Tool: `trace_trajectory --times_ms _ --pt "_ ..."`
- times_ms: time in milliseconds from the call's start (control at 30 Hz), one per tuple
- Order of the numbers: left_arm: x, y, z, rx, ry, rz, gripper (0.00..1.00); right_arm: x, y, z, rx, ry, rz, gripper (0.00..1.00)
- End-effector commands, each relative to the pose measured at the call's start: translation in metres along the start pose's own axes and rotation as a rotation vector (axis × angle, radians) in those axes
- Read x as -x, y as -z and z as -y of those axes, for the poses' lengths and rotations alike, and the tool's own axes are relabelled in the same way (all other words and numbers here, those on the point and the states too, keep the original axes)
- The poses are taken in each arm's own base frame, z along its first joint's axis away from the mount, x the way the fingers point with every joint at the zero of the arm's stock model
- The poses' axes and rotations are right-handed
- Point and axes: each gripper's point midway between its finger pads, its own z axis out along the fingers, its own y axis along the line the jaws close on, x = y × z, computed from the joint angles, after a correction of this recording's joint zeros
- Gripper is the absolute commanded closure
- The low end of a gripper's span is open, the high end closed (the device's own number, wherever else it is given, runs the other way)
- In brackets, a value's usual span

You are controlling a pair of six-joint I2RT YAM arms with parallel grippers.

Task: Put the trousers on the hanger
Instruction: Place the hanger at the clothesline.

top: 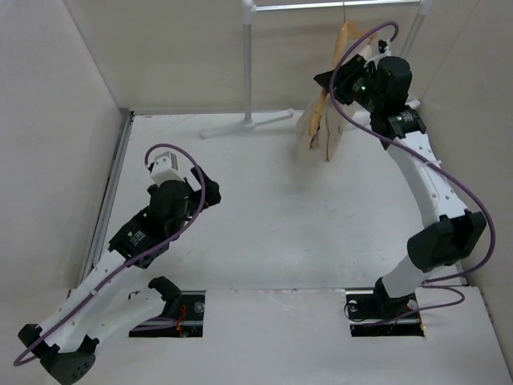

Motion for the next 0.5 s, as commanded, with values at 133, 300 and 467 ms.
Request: trace_trajectory --times_ms 133,300,467 --pt "-0.013 -0.002 -0.013 -0.002 0.086 -0.032 0.00 0.079 -0.016 -0.015 0.084 -0.013 0.147 0.94" --pt "-0.021 -0.008 -0.023 0.011 0.098 -0.061 0.00 0.103 -0.024 0.008 0.067 -0.040 0.181 0.94" --pt "-0.034 -0.013 -0.032 0.033 0.104 -0.088 0.00 0.121 -0.024 0.024 0.053 -0.053 0.203 0.94"
